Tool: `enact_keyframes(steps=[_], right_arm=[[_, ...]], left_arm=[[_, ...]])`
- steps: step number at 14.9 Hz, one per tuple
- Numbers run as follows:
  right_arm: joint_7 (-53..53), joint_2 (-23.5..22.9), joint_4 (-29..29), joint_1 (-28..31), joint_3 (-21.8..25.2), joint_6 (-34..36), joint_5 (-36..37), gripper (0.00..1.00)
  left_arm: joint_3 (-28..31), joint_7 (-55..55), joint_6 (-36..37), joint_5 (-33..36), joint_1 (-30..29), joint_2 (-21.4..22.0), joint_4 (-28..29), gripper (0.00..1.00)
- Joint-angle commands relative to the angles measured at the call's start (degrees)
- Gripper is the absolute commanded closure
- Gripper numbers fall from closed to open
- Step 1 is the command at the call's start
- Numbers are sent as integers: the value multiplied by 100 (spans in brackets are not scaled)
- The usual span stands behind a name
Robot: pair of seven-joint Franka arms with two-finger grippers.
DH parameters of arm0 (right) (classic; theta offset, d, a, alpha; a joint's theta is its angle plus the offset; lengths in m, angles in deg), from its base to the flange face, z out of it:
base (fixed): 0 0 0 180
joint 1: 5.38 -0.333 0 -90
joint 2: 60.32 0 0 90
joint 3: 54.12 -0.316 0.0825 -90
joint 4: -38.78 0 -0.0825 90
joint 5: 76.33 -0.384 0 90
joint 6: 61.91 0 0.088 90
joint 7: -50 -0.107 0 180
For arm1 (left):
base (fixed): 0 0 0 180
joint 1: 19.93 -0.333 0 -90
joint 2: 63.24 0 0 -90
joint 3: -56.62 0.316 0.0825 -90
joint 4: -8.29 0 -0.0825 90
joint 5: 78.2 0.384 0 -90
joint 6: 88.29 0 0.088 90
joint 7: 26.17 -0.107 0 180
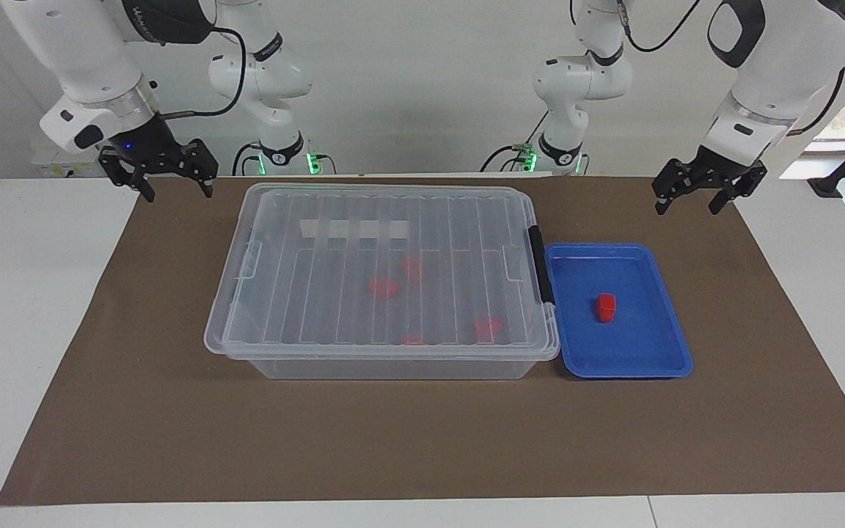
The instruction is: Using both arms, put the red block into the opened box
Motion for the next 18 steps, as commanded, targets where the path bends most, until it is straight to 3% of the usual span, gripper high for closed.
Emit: enact_keyframes(steps=[1, 10, 14, 16, 18], right_arm=[[-17, 39, 4, 10, -22, -6, -81, 0], [-17, 136, -198, -17, -57, -23, -81, 0], [-61, 136, -408, -43, -136, -541, -81, 0], [-87, 127, -636, -130, -136, -935, -81, 0], [-96, 40, -883, -219, -136, -1305, -81, 0]], left_arm=[[-10, -21, 54, 17, -29, 20, -1, 0], [-10, -21, 107, 17, -37, 29, 8, 0], [-10, -12, 11, 17, -46, 55, 43, 0], [-19, -56, -391, 17, 15, 169, 366, 0], [-28, -56, -1059, 17, 50, 467, 1147, 0]])
